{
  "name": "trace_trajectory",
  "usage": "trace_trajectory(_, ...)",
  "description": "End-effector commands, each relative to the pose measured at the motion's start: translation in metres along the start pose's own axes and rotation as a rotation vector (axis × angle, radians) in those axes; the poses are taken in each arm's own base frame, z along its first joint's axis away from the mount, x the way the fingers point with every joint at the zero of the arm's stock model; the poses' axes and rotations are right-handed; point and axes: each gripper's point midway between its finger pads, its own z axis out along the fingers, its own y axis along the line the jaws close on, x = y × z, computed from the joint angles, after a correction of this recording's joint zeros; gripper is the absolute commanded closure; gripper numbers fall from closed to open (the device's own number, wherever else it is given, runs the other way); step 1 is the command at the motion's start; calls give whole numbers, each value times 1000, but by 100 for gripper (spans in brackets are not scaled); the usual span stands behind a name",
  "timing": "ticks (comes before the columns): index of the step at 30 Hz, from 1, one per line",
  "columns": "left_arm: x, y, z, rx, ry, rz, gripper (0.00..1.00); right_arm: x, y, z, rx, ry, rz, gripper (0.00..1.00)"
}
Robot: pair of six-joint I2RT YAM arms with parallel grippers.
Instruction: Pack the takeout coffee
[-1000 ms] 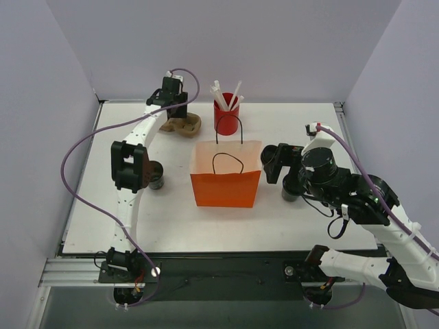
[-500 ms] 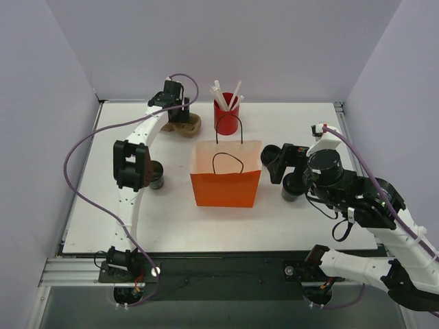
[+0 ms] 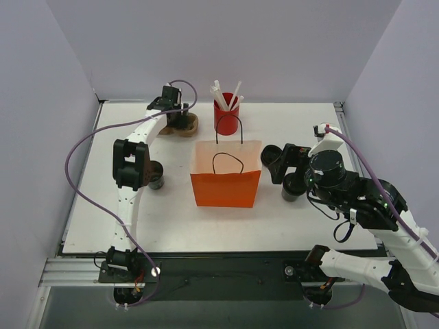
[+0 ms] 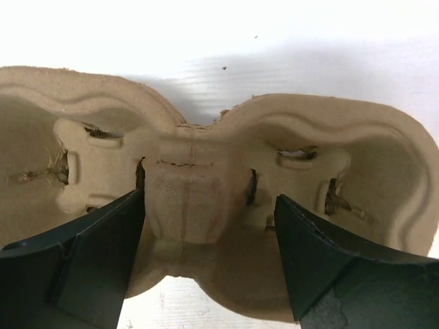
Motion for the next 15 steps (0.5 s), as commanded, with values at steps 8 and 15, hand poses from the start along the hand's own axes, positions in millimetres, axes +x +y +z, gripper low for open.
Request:
trace_trajectory(8, -53, -7, -24, 59, -152, 20, 17, -1, -2, 4, 25, -4, -4, 12)
trace_trajectory(15, -60, -9, -26, 68, -174, 25, 20, 0, -1, 6, 30, 2, -9, 12)
